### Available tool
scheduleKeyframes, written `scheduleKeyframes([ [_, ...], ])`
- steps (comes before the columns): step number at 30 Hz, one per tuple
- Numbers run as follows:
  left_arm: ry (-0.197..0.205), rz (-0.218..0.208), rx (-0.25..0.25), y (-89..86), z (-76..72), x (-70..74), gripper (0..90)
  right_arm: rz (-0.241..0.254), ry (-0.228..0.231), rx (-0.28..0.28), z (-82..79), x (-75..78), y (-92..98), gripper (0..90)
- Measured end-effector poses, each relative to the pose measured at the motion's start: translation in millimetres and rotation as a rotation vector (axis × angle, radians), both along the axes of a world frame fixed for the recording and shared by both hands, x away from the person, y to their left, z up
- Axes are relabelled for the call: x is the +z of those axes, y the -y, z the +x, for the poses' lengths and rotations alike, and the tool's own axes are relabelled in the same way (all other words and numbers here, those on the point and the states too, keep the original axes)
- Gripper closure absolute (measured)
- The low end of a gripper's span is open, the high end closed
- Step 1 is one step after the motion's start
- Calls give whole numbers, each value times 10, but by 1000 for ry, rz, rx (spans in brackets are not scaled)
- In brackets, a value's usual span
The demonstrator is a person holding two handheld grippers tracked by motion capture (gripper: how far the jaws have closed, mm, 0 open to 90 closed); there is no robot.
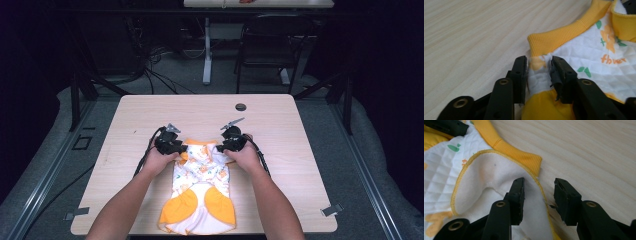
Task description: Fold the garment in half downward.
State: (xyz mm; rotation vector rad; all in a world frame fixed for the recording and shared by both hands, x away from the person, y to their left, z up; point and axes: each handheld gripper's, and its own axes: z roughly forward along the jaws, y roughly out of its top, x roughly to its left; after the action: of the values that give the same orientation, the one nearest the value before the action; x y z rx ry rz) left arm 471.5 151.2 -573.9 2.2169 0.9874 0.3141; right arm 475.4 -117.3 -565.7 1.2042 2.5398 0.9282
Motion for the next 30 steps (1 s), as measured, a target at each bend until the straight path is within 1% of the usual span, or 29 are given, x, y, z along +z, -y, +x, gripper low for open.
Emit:
scheduleKeyframes([
  [1, 1, 6, -5, 2, -1, 3, 675, 2, 1, -1, -1, -14, -4, 598],
  [5, -2, -4, 3, 2, 0, -1, 691, -11, 8, 19, 1, -19, -5, 627],
  [6, -4, -5, 4, 0, 1, 0, 699, -13, 6, 30, 2, -16, -3, 655],
  [8, -10, -5, 3, -1, -1, 4, 733, 0, -1, 37, -12, -18, -27, 737],
  [11, -14, -2, 1, 0, -5, 8, 761, -6, -11, 46, -19, -10, -44, 783],
  [12, -15, -2, 0, 1, -7, 9, 771, 1, -9, 40, -23, -15, -51, 801],
  [15, -21, -6, -1, 1, -16, 10, 819, -8, -4, 50, -37, -9, -68, 844],
  [16, -19, -3, -2, 1, -18, 11, 829, -21, -5, 57, -40, -1, -67, 855],
  [17, -19, -4, -4, 0, -19, 12, 833, -7, 5, 45, -50, -13, -76, 860],
  [19, -24, -9, 3, -5, -20, 14, 841, -27, 6, 56, -52, 2, -70, 867],
  [21, -21, -2, 1, -10, -22, 23, 847, -36, 12, 59, -59, 15, -75, 871],
  [23, -18, 0, 0, -19, -26, 44, 851, -30, 37, 49, -74, 26, -74, 873],
  [25, -9, -7, 1, -26, -37, 73, 852, -37, 43, 56, -84, 56, -68, 873],
  [26, -8, -12, -4, -35, -41, 95, 853, -42, 54, 59, -89, 67, -67, 874],
  [28, 9, -25, -2, -47, -57, 136, 854, -55, 60, 66, -103, 110, -60, 874],
  [30, 18, -22, -8, -66, -70, 176, 854, -43, 74, 68, -121, 148, -53, 874],
])
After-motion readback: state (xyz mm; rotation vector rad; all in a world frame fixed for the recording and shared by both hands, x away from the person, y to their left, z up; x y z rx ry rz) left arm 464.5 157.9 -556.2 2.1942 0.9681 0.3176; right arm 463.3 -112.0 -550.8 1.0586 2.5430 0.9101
